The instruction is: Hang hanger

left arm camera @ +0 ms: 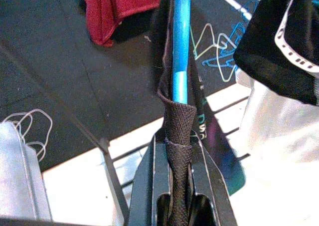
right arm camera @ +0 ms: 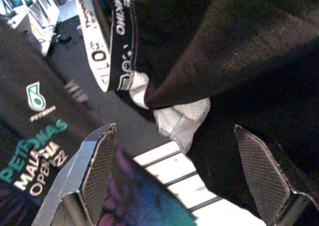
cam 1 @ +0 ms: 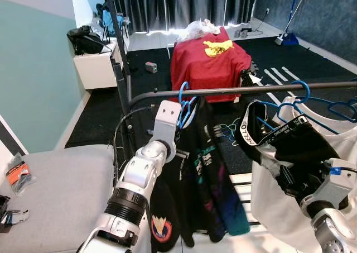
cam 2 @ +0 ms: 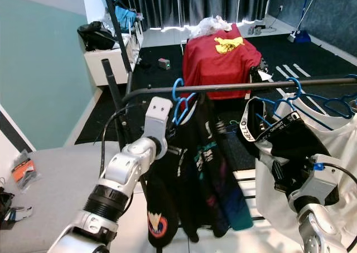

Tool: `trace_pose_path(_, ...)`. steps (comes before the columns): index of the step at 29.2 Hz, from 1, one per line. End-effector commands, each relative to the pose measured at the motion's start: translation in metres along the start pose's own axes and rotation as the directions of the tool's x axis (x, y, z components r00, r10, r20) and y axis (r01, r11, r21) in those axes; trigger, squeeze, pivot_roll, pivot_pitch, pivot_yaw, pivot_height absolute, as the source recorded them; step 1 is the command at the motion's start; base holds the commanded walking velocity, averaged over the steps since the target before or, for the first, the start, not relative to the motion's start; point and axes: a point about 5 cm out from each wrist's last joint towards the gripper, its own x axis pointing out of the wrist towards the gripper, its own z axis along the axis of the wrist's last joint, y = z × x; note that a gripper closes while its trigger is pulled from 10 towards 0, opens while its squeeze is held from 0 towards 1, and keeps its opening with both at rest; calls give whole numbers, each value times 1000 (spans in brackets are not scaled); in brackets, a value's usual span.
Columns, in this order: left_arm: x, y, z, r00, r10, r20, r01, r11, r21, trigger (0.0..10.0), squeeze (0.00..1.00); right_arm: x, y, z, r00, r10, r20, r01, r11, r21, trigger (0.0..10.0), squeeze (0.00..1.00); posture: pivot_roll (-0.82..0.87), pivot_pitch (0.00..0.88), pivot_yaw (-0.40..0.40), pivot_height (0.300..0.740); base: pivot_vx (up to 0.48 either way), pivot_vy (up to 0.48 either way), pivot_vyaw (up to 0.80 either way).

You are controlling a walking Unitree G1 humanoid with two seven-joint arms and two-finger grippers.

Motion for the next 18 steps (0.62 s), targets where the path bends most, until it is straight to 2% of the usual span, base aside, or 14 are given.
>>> trace_pose_path(1, -2, 10, -3, 999, 31, -17, -31, 999, 8, 10000, 0, -1, 0, -1, 1000, -4, -14, 4, 1000, -2, 10000, 0, 30, 0, 54, 740, 0, 0, 0)
trace_pose_path(2, -2, 10, -3, 999, 31, -17, -31, 999, 8, 10000, 0, -1, 0, -1, 1000, -4, -14, 4, 1000, -2, 10000, 0, 30, 0, 54, 740, 0, 0, 0)
trace_pose_path(3, -3, 9, -6, 999, 28, -28, -28, 1000, 4, 10000, 965, -1, 0, -1, 1000, -4, -15, 4, 1000, -3, 10000, 0, 30, 0, 53, 740, 0, 0, 0)
trace_pose_path(6, -4, 8, -7, 1000, -5, -28, 6, 1000, 24, 10000, 1000, -1, 0, -1, 1000, -4, -14, 4, 1000, -6, 10000, 0, 30, 0, 53, 740, 0, 0, 0)
trace_pose_path(7, -6, 8, -6, 999, -53, 4, 52, 997, 57, 10000, 1000, -1, 0, 0, 1000, -5, -14, 4, 1000, -9, 10000, 0, 30, 0, 53, 740, 0, 0, 0)
trace_pose_path(9, -6, 8, -6, 999, -53, 4, 52, 997, 57, 10000, 1000, -1, 0, 0, 1000, -5, -14, 4, 1000, -9, 10000, 0, 30, 0, 53, 740, 0, 0, 0)
trace_pose_path(10, -11, 10, -5, 993, -109, 50, 105, 991, 82, 10000, 1000, -1, -1, 0, 1000, -6, -16, 6, 1000, -13, 10000, 0, 30, 0, 51, 740, 0, 0, 0)
trace_pose_path(11, -19, 17, -10, 983, -152, 100, 145, 987, 72, 10000, 1000, -2, -2, -2, 1000, -9, -21, 9, 1000, -19, 10000, 0, 37, 0, 51, 740, 0, 0, 0)
trace_pose_path(12, -19, 17, -10, 983, -152, 100, 145, 987, 72, 10000, 1000, -2, -2, -2, 1000, -9, -21, 9, 1000, -19, 10000, 0, 37, 0, 51, 740, 0, 0, 0)
trace_pose_path(13, -28, 26, -16, 975, -167, 144, 161, 986, 52, 10000, 1000, -3, -4, -5, 999, -12, -30, 11, 1000, -24, 10000, 0, 41, 0, 50, 740, 0, 0, 0)
trace_pose_path(15, -28, 26, -16, 975, -167, 144, 161, 986, 52, 10000, 1000, -3, -4, -5, 999, -12, -30, 11, 1000, -24, 10000, 0, 41, 0, 50, 740, 0, 0, 0)
trace_pose_path(16, -36, 36, -22, 970, -165, 176, 167, 986, 1, 10000, 1000, -4, -5, -8, 999, -12, -38, 11, 1000, -29, 10000, 0, 45, 0, 49, 740, 0, 0, 0)
trace_pose_path(17, -36, 36, -22, 970, -165, 176, 167, 986, 1, 10000, 1000, -4, -5, -8, 999, -12, -38, 11, 1000, -29, 10000, 0, 45, 0, 49, 740, 0, 0, 0)
trace_pose_path(18, -49, 52, -33, 974, -119, 193, 133, 989, -60, 10000, 1000, -5, -6, -14, 999, -13, -50, 11, 999, -33, 10000, 0, 55, 0, 46, 740, 0, 0, 0)
